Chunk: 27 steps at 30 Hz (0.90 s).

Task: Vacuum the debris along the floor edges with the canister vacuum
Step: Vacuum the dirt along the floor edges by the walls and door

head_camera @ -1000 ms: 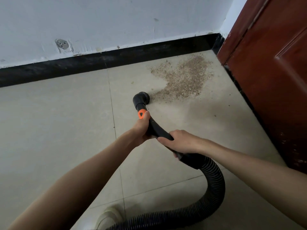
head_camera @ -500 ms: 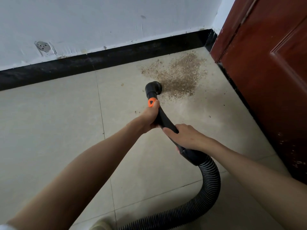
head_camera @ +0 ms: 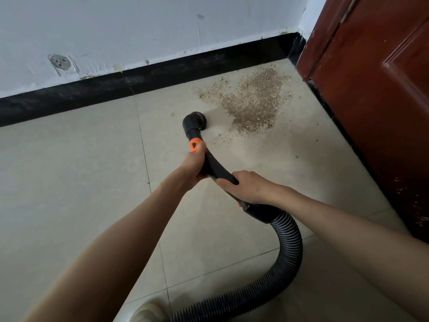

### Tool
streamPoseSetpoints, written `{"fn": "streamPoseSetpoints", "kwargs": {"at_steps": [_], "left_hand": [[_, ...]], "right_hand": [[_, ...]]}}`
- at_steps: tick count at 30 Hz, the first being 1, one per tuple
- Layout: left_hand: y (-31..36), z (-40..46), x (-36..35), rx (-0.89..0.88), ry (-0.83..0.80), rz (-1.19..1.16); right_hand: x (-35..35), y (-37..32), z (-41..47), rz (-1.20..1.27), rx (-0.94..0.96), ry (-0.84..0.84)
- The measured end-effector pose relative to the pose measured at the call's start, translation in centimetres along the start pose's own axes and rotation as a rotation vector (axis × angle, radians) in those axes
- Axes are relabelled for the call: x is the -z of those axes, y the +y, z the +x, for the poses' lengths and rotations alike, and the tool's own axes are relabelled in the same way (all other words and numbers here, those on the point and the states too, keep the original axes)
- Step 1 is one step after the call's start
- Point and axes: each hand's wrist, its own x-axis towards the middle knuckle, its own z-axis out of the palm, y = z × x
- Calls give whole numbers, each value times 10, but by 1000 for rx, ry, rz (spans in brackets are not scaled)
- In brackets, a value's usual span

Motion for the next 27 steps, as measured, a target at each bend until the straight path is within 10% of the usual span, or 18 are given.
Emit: {"fn": "streamPoseSetpoints", "kwargs": {"at_steps": [27], "left_hand": [[-96,-69,17,26,-25,-32]], "right_hand": [[-58,23,-76,-171,-43,-97]]}}
